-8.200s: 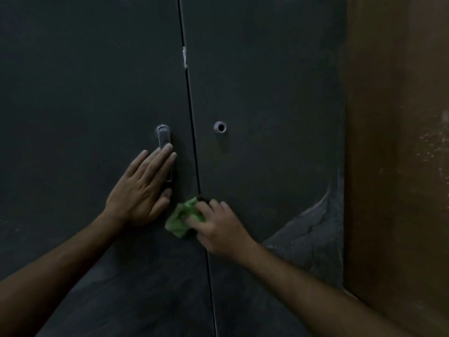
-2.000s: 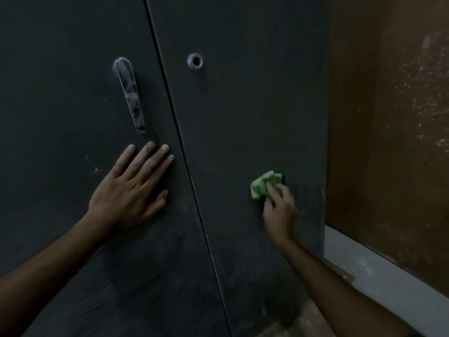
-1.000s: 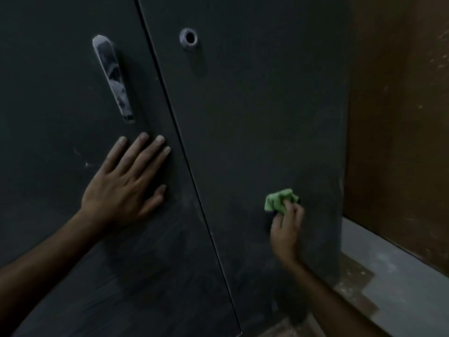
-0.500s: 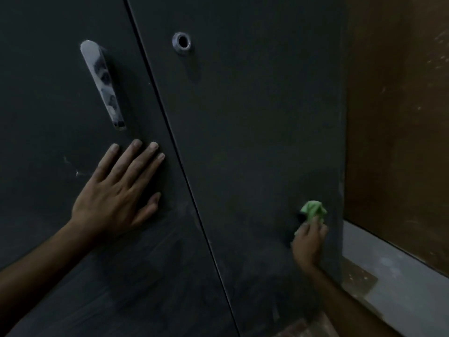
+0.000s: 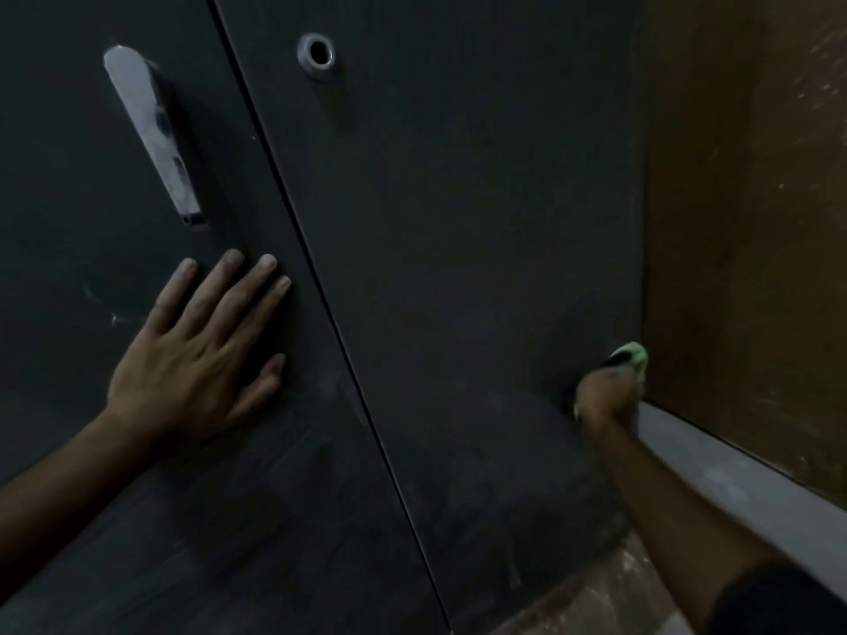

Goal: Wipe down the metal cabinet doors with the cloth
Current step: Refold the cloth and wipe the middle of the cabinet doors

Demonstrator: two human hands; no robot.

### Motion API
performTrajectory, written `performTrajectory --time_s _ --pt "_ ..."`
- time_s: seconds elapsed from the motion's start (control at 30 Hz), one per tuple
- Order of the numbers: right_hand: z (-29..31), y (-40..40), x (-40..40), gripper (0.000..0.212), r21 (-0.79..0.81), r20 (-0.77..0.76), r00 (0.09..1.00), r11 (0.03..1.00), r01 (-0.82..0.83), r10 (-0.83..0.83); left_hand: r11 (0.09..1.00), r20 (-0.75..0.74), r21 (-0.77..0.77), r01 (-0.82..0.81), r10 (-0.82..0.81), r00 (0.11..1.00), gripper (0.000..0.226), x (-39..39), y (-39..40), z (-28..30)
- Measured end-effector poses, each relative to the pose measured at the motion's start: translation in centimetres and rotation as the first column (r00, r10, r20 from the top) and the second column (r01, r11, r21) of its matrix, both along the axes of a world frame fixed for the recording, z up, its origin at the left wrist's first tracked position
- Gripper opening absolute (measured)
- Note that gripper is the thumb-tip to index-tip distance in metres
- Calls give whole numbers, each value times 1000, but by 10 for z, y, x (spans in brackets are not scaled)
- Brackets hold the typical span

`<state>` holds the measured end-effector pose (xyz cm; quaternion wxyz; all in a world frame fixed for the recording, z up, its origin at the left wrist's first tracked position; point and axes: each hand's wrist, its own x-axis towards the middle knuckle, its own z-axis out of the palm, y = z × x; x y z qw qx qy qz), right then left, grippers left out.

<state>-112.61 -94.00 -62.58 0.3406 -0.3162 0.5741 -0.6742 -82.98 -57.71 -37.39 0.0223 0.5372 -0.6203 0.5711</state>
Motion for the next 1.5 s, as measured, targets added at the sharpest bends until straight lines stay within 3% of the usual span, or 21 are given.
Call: performTrajectory --time_s 0.03,0.17,0.27,0.3,0.4,0.43,0.5,0.57,0.67,0.7,0.8,0.87,0.97,1.07,1.1,1.17,1.23,1.3,1.33,1.4,1.5 --pt "16 -16 -2 39 61 107 994 998 17 -23 1000 -3 3 -4 4 1000 74 -1 0 0" --pt "28 79 56 53 -303 -283 958 944 -132 43 1000 -15 11 -7 7 1000 74 -1 1 0" --pt "-71 161 70 43 -238 -719 690 905 -352 79 999 -17 21 -29 29 999 74 -1 1 -1" --pt "-88 156 61 41 -189 -769 631 909 -371 98 999 -23 23 -31 31 999 74 -1 2 -1" --pt "-61 114 48 51 -28 -454 876 981 -195 161 999 -25 21 -29 29 999 75 -2 1 -1" --pt "-33 111 53 50 -61 -381 918 988 -144 111 999 -25 20 -30 31 999 75 -1 2 0" --pt "16 137 81 41 -227 -450 893 968 -112 -2 999 -20 20 -39 39 999 75 -1 2 0" --pt "17 186 106 35 -361 -658 753 884 -297 -16 999 -12 26 -47 47 999 75 -1 2 0" --pt "-61 231 96 38 -290 -895 444 695 -658 47 999 -14 27 -32 33 999 74 0 2 1" --pt "-83 221 82 43 -261 -915 400 666 -699 62 999 -15 24 -28 28 999 74 -1 2 1" --pt "-74 175 58 46 -199 -755 637 871 -449 156 999 -14 18 -30 30 999 74 -1 2 0" --pt "-32 166 74 45 -211 -588 800 933 -291 117 999 -12 30 -35 35 999 75 2 2 0" --pt "-10 204 110 35 -305 -676 725 845 -439 133 999 -9 27 -37 37 999 75 1 2 0" --pt "-81 225 96 38 -191 -901 404 692 -696 158 999 -6 26 -26 26 1000 74 1 1 0" --pt "-97 211 77 40 -171 -920 361 674 -719 152 999 -3 21 -25 25 1000 74 2 1 0" --pt "-95 169 45 42 -93 -861 436 762 -641 263 1000 3 9 -19 19 1000 74 1 1 -1" --pt "-69 126 30 42 13 -658 653 873 -488 375 1000 3 5 -17 17 1000 74 1 2 -1" --pt "-33 113 41 47 -61 -495 834 948 -313 244 1000 -4 12 -28 28 1000 75 1 1 0" --pt "-20 121 51 48 -159 -518 839 944 -290 170 999 -8 16 -32 32 999 75 0 2 -1" --pt "-34 154 72 47 -249 -679 723 885 -393 130 999 -9 17 -32 32 999 75 -1 2 -1" --pt "-113 189 64 45 -144 -796 547 797 -586 259 999 1 14 -32 32 1000 75 0 2 0"
